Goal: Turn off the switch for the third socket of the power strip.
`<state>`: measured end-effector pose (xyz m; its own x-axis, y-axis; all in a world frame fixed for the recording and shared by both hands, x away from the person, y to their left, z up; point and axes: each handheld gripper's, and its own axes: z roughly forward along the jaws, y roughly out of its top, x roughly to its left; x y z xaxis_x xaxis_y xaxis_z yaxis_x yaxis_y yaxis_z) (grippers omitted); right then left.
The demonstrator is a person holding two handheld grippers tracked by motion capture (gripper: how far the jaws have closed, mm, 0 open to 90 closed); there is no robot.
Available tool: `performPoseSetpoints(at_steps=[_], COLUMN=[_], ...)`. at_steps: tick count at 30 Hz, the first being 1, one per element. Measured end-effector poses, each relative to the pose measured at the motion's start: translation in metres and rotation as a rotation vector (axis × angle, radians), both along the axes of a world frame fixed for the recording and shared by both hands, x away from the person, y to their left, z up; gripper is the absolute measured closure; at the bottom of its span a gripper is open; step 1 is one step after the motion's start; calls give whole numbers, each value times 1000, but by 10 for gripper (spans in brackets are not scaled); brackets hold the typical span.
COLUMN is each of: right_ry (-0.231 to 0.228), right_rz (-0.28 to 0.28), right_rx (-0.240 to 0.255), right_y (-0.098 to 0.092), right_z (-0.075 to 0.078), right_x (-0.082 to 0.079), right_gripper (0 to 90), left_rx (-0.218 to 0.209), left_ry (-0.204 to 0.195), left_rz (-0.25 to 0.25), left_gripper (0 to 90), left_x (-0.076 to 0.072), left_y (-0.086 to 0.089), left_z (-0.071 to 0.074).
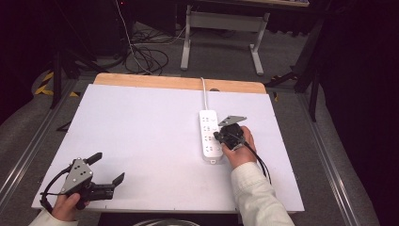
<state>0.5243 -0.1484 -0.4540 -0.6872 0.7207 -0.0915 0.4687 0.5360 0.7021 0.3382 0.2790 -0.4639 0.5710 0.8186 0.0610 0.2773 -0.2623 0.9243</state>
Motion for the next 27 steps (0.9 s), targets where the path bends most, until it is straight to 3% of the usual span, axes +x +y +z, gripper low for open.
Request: performPoseSetpoints(at_steps=[21, 27], right_ry=[8, -10], right_rz=[-33, -43], right_rx=[2, 8], right_y=[2, 2], right_z=[-1, -3], right_x=[-2, -4], right_gripper=[900, 900], left_rx=[2, 2], left_ry=[4, 4], left_rz=[-3, -6], left_gripper=[21, 21], left_x=[-1, -1], left_y=[-1, -1], left_z=[0, 0])
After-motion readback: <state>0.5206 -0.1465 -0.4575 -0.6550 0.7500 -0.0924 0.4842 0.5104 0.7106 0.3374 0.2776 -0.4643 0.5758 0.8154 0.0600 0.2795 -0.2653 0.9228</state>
